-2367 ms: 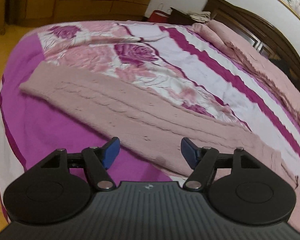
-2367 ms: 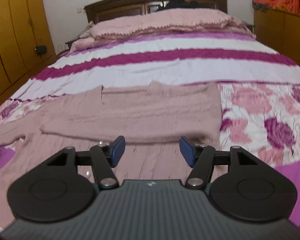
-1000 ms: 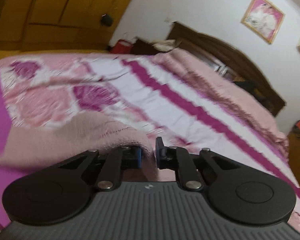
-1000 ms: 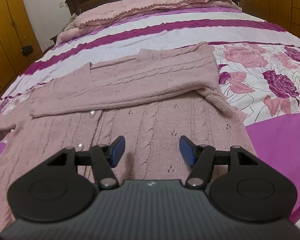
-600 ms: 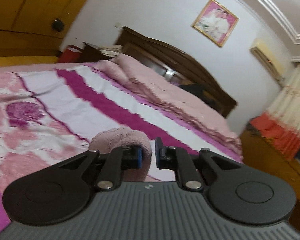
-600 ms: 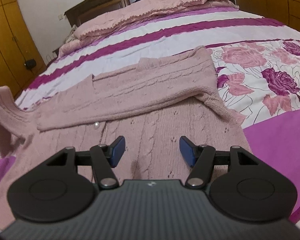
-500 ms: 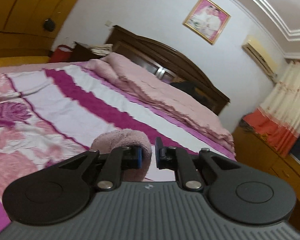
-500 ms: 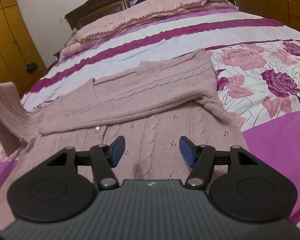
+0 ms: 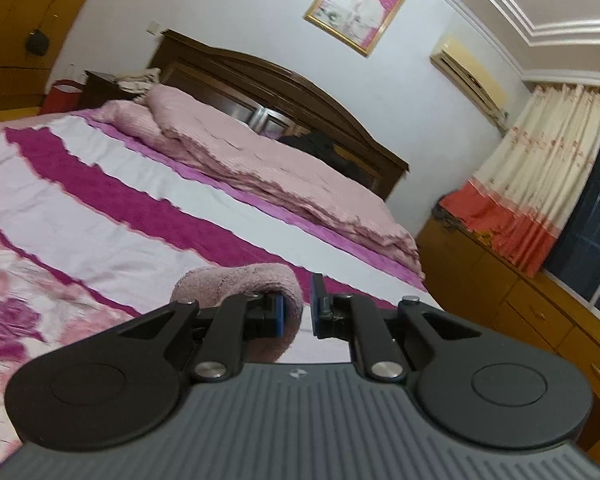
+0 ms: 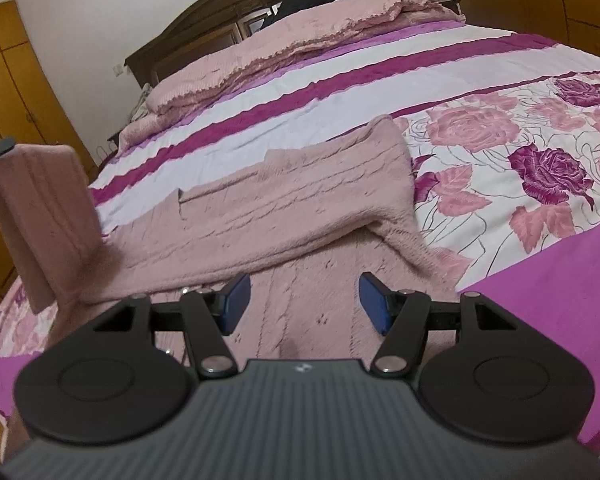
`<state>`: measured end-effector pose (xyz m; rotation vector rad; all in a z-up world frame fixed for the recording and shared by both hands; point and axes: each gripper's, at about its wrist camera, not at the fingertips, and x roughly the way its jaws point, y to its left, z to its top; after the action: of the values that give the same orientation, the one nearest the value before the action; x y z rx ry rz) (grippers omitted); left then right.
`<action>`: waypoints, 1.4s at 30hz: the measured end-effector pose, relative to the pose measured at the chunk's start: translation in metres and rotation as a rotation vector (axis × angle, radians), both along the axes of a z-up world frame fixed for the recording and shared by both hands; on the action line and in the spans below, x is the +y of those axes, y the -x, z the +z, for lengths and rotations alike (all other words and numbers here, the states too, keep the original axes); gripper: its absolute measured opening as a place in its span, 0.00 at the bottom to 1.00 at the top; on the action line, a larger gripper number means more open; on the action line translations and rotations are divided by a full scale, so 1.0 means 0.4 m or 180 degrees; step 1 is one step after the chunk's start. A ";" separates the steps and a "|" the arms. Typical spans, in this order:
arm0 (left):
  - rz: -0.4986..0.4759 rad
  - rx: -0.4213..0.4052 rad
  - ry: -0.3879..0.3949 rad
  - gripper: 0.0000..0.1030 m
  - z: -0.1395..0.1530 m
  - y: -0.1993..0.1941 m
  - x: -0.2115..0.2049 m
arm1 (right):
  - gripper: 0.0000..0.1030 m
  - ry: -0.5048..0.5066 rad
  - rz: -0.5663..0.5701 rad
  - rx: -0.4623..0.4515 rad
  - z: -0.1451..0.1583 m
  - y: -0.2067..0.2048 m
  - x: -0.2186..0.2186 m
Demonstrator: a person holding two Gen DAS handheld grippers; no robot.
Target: Fold small clothes
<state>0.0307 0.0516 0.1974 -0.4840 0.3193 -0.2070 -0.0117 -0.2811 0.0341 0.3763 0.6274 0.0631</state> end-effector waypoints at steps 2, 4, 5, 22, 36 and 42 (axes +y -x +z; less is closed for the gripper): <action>-0.0094 0.0046 -0.0016 0.13 -0.008 -0.021 -0.052 | 0.60 -0.0015 -0.0015 -0.0003 -0.004 -0.001 -0.009; -0.0200 0.0111 -0.0053 0.13 -0.023 -0.042 -0.111 | 0.60 -0.0015 -0.0031 0.0001 -0.008 -0.003 -0.018; -0.0240 0.0147 -0.0077 0.13 -0.033 -0.051 -0.136 | 0.60 -0.0013 -0.0044 0.0010 -0.010 -0.005 -0.022; -0.0799 0.1180 -0.0647 0.13 -0.401 -0.213 -0.412 | 0.61 -0.0229 -0.0073 0.0123 -0.063 -0.020 -0.063; -0.0929 0.1669 -0.0812 0.26 -0.377 -0.186 -0.411 | 0.61 -0.0269 -0.0081 0.0127 -0.067 -0.021 -0.066; -0.1062 0.1743 -0.0902 0.41 -0.346 -0.116 -0.384 | 0.61 -0.0264 -0.0085 0.0128 -0.067 -0.021 -0.065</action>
<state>0.0769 -0.1022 0.0592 -0.1946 0.9545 -0.3468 -0.0033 -0.3072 0.0073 0.4671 0.6608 0.0564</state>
